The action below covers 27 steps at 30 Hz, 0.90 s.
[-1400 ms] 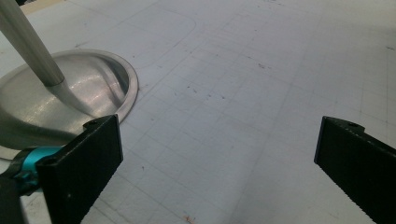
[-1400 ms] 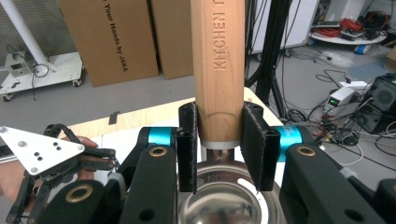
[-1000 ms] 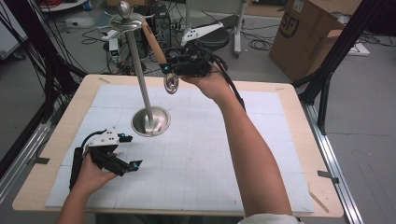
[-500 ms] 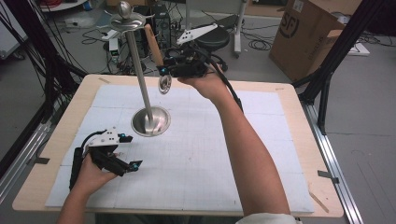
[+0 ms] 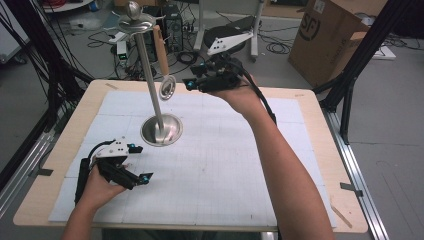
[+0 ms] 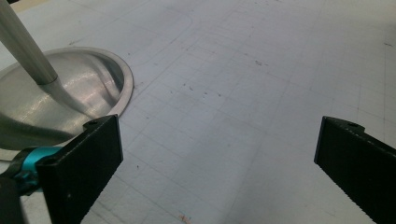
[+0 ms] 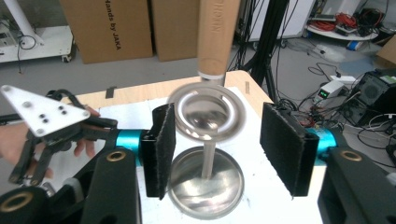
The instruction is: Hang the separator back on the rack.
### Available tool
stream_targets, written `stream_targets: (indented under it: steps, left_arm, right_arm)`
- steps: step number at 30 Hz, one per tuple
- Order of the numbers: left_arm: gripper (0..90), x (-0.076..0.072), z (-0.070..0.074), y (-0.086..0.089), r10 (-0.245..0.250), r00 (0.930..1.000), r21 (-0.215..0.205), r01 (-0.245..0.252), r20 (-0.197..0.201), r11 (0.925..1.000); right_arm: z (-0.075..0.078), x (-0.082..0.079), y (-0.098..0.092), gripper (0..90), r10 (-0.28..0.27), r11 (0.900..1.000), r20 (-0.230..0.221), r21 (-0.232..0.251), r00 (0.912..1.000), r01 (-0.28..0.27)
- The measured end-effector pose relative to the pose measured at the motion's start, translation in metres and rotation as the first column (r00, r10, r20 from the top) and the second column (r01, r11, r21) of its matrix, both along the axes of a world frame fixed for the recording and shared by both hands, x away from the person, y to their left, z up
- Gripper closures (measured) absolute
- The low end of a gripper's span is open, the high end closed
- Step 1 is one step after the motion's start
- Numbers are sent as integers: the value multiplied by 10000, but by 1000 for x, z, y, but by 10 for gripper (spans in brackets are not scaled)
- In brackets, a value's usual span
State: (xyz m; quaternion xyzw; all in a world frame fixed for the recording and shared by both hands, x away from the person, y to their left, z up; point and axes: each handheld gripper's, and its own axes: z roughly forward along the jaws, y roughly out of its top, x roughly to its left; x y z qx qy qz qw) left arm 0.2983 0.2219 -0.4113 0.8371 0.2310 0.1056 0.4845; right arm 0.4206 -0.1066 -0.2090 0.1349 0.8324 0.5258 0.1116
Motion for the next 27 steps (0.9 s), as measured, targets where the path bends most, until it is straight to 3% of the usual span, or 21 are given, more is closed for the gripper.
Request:
stream_targets:
  steps: [13, 27]
  left_arm:
    - [17, 0, -1, -1, -51, 10000, 34, 51, -3, 10000]
    - [17, 1, -2, -1, -21, 10000, -20, 21, -52, 10000]
  right_arm:
    - [-10, -24, -40, 374, -247, 9997, 72, -13, 9997, 247]
    - [-37, -40, -81, 303, -779, 9966, -234, 234, 9967, 784]
